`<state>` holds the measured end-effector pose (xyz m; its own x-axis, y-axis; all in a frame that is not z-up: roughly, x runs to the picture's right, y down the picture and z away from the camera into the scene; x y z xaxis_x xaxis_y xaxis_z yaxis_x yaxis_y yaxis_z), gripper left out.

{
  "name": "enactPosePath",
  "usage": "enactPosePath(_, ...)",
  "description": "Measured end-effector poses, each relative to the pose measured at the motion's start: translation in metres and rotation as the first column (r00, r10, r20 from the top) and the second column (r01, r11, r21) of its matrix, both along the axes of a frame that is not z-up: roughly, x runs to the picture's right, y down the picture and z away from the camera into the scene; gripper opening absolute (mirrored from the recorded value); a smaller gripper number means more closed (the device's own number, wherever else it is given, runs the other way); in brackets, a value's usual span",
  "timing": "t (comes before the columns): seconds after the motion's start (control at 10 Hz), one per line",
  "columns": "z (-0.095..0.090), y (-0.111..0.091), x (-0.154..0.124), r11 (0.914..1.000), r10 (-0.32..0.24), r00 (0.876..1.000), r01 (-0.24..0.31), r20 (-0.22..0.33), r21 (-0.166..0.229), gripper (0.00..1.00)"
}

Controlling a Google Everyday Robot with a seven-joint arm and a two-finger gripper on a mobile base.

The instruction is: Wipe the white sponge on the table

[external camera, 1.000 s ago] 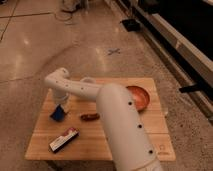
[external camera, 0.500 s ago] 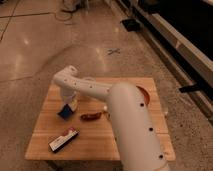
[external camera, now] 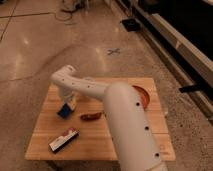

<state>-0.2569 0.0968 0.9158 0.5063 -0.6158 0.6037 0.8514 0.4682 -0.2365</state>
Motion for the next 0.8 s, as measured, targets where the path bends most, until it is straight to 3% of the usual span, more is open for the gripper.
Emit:
enactPosePath(0.3,-0.007,0.01,-0.032,0.998,-0.063,0.997,0.062,0.052,0.005,0.0)
enactPosePath(0.5,-0.025,0.021,-0.052,0.9948,-0.102,0.989,0.102,0.109,0.003,0.0)
enactPosePath(0.8,-0.047,0.041,-0.036,0.9839,-0.175,0.976,0.179,0.131,-0.012,0.0)
